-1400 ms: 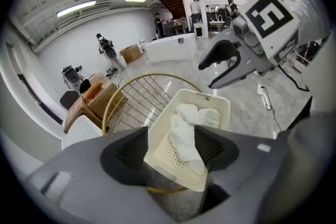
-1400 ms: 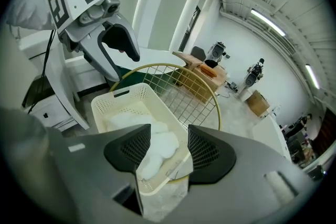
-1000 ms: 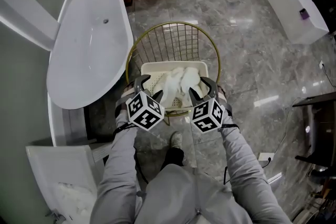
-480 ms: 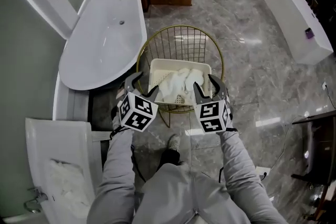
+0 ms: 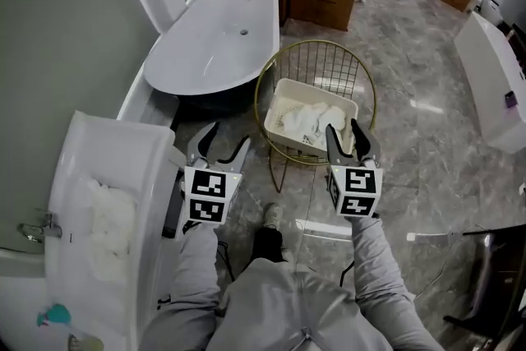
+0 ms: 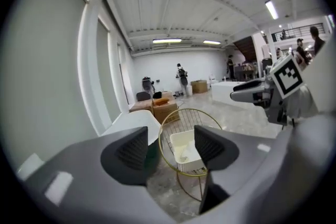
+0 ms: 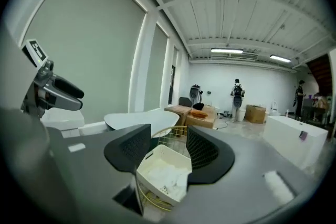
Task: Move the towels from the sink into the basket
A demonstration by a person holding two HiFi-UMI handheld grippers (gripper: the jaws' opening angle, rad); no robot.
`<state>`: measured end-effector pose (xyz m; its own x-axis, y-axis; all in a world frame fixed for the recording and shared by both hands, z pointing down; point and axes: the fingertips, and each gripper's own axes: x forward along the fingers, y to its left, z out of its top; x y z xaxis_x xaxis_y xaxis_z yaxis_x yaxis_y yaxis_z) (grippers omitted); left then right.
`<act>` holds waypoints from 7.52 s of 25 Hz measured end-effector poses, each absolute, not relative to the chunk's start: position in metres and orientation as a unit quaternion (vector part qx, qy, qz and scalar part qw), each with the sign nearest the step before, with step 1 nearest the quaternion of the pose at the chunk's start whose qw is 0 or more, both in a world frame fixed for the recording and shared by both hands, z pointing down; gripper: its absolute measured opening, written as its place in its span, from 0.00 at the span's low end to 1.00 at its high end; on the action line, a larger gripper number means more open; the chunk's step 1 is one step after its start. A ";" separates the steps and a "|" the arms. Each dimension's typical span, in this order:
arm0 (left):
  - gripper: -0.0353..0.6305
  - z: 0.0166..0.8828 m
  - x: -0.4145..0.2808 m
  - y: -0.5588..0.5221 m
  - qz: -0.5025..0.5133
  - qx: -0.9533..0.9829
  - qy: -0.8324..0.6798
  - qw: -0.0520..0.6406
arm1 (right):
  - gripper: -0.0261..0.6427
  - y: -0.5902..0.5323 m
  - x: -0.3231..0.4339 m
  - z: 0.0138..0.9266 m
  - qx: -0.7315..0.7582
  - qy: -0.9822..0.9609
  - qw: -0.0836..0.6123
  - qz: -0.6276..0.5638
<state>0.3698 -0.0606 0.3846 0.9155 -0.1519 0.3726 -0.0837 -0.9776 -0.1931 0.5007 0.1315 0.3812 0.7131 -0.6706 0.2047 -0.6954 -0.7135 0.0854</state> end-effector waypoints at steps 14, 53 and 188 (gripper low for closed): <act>0.55 0.359 0.090 -0.147 -0.180 -0.932 0.310 0.041 | 0.34 -0.041 0.302 0.340 0.805 -0.591 0.041 0.037; 0.67 0.615 -0.334 -0.361 -0.391 -0.841 0.308 -0.213 | 0.49 -0.255 -0.239 0.606 0.218 -0.782 0.581 0.055; 0.53 0.672 0.669 -0.054 -0.475 -0.825 -0.296 0.076 | 0.31 0.103 0.658 0.693 0.792 -0.355 0.264 0.420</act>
